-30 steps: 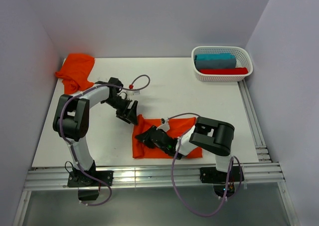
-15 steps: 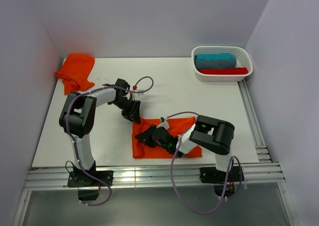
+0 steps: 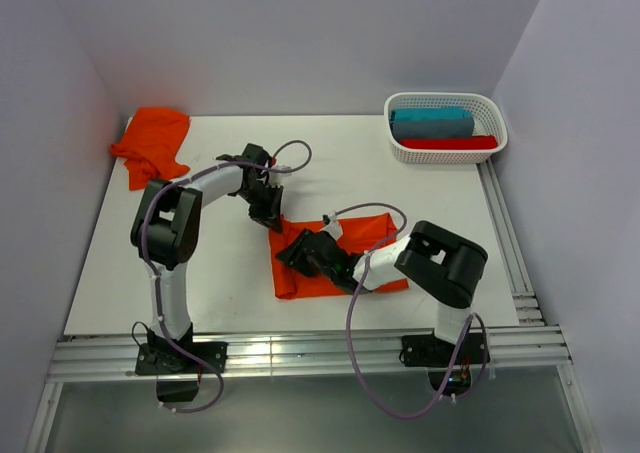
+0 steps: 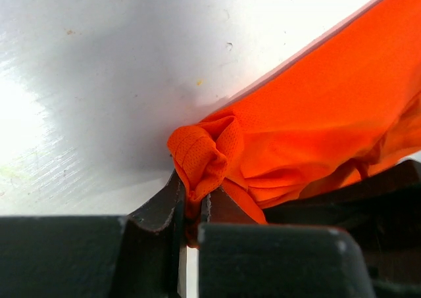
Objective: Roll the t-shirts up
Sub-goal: Roll the tshirt
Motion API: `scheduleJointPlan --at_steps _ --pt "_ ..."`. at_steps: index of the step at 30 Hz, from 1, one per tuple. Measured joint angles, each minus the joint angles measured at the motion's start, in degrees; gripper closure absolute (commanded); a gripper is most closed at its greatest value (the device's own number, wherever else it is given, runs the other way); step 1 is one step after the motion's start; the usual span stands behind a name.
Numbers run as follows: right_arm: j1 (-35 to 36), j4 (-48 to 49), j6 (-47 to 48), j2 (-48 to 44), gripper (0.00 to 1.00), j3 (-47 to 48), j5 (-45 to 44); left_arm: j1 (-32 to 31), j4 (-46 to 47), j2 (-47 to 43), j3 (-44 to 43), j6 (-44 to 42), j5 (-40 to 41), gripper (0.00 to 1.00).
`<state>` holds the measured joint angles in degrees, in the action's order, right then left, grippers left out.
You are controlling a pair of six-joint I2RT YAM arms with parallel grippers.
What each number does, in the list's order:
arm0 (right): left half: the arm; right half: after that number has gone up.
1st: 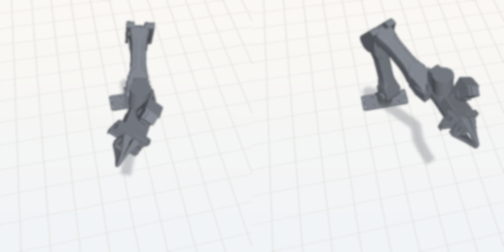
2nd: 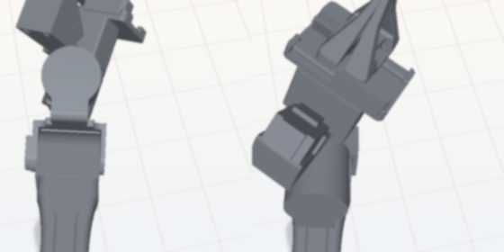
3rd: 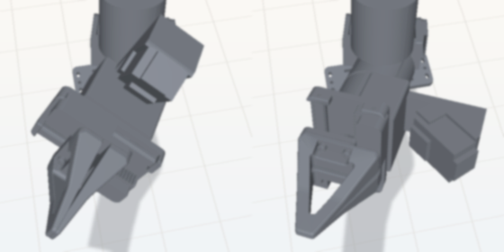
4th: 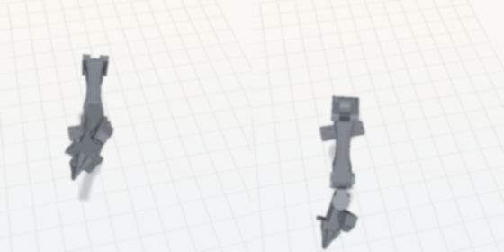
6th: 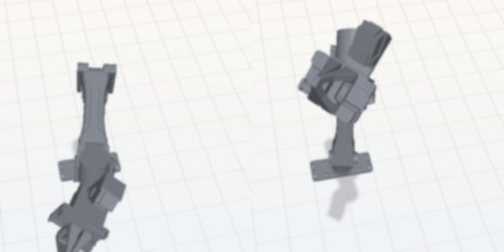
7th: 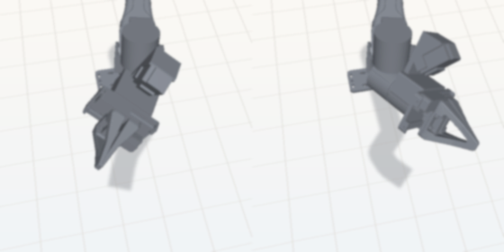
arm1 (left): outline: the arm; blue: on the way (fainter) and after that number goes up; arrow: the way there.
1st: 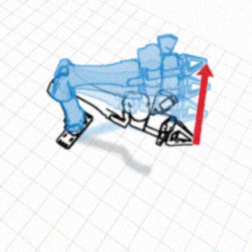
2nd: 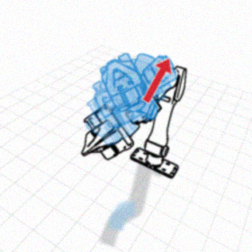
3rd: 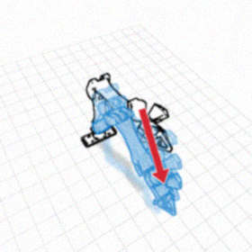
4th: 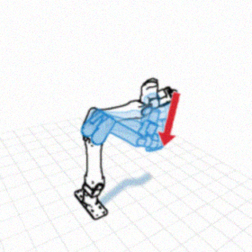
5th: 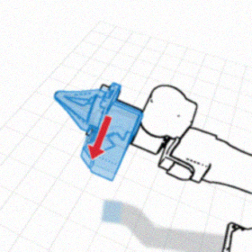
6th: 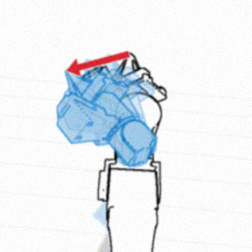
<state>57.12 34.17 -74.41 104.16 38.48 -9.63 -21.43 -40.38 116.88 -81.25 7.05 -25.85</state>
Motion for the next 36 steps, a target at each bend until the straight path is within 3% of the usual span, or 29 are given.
scheduleJointPlan --at_steps 3,11,16,20,21,24,30,33,36 --pt "1.62 -3.37 0.50 -0.98 0.44 1.42 -1.68 -0.94 -0.85 0.28 -1.05 0.07 2.05 1.00" --pt "9.51 -16.22 0.33 -2.67 0.42 6.54 -9.18 -2.86 -3.50 1.27 -3.56 0.09 5.88 1.00" --pt "13.40 -29.31 -0.26 -1.75 0.61 12.66 -12.61 -3.78 -4.87 1.97 -5.01 0.07 7.67 1.00" --pt "14.32 -33.38 -1.46 -0.59 0.71 14.82 -14.03 -4.33 -5.27 1.99 -5.38 0.04 8.83 1.00" --pt "14.36 -33.51 -1.79 -0.55 0.78 14.75 -14.16 -4.48 -5.40 2.01 -5.53 0.00 9.11 0.99" --pt "14.36 -32.44 -2.93 -0.44 0.83 14.01 -14.21 -4.72 -5.68 2.01 -5.75 -0.15 9.75 0.87" --pt "14.36 -20.96 -7.08 -0.79 0.84 7.82 -13.38 -4.79 -5.97 2.05 -6.16 -1.46 9.03 0.39" --pt "14.21 -11.61 -10.10 -0.96 0.84 2.58 -12.41 -4.50 -6.12 2.05 -7.45 -2.38 7.15 0.28" --pt "13.81 -3.85 -12.59 -0.85 0.84 -1.66 -10.64 -3.58 -6.75 2.05 -9.42 -4.22 2.56 0.25"
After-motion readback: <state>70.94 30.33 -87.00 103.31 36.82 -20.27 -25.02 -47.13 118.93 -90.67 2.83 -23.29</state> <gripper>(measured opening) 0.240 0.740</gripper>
